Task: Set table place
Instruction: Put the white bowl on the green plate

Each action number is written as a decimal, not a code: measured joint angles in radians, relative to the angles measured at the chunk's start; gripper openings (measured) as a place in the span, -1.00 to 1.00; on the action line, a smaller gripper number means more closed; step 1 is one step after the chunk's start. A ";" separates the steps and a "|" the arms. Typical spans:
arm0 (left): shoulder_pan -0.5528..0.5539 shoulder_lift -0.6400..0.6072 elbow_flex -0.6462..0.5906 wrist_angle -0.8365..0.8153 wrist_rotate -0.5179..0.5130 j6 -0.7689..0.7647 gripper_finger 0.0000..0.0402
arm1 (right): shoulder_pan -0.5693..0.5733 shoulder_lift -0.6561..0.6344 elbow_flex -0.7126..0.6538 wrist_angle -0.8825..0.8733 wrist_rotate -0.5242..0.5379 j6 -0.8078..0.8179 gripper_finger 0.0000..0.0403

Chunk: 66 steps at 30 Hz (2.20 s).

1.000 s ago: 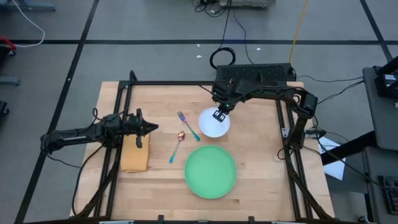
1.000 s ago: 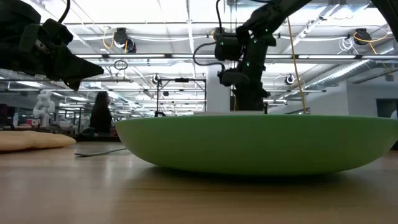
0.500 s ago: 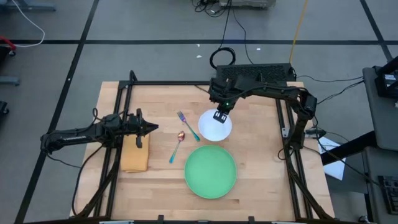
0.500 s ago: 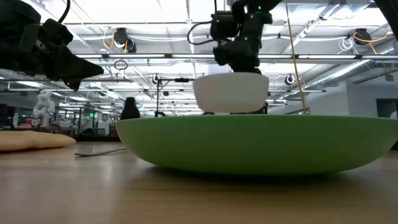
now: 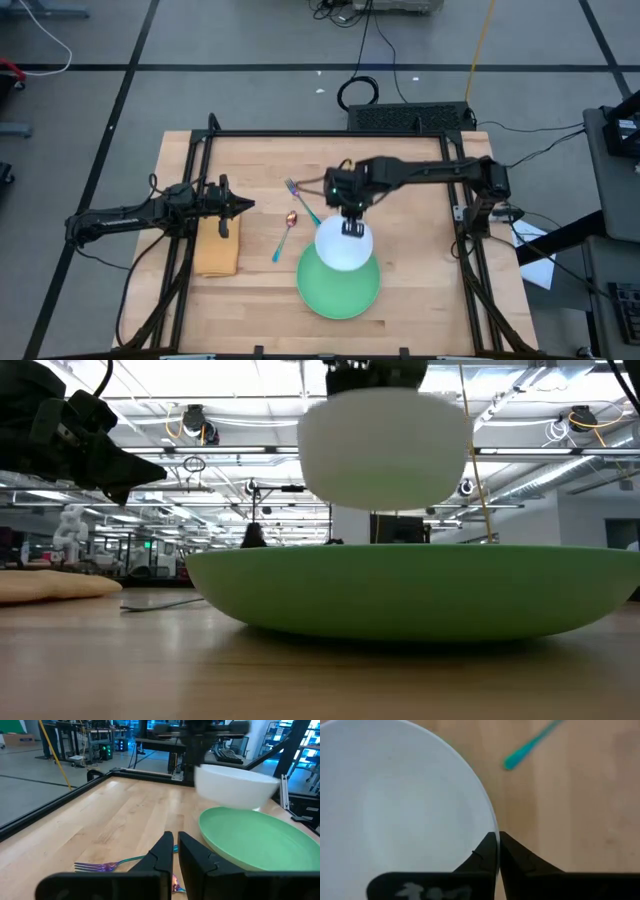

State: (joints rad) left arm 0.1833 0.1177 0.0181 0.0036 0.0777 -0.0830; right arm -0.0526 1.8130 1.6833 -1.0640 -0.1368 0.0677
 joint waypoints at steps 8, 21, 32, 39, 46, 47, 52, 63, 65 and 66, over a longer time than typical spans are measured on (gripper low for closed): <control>0.000 0.000 0.000 0.000 0.000 0.000 -0.85 | 0.104 0.000 -0.007 0.075 0.000 0.006 -1.00; 0.000 0.000 0.000 0.000 0.000 0.000 -0.85 | 0.176 0.091 -0.008 0.096 0.002 0.051 -1.00; 0.000 0.000 0.000 0.000 0.000 -0.004 -0.85 | 0.179 0.182 -0.009 0.121 0.004 0.076 -1.00; 0.000 0.000 0.000 0.000 0.000 -0.005 -0.85 | 0.185 0.182 -0.009 0.145 0.003 0.089 -1.00; 0.000 0.000 0.000 0.000 0.000 -0.005 -0.85 | 0.189 0.182 -0.040 0.144 0.003 0.199 -1.00; 0.000 0.000 0.000 0.000 0.000 -0.005 -0.85 | 0.189 0.182 -0.044 0.142 0.003 0.210 -1.00; 0.000 0.000 0.000 0.000 0.000 -0.005 -0.85 | 0.188 0.182 -0.070 0.142 0.008 0.250 -1.00; -0.002 0.000 0.000 0.000 0.001 -0.010 -0.85 | 0.188 0.177 -0.123 0.172 0.055 0.261 -1.00; -0.005 0.000 0.000 0.000 0.001 -0.010 -0.85 | 0.187 0.177 -0.130 0.178 0.055 0.262 -1.00; -0.008 0.000 0.000 0.000 0.001 -0.011 -0.85 | 0.187 0.177 -0.130 0.178 0.056 0.261 -1.00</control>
State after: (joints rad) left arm 0.1756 0.1173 0.0181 0.0036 0.0784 -0.0937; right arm 0.1349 1.9900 1.5532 -0.8864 -0.0811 0.3290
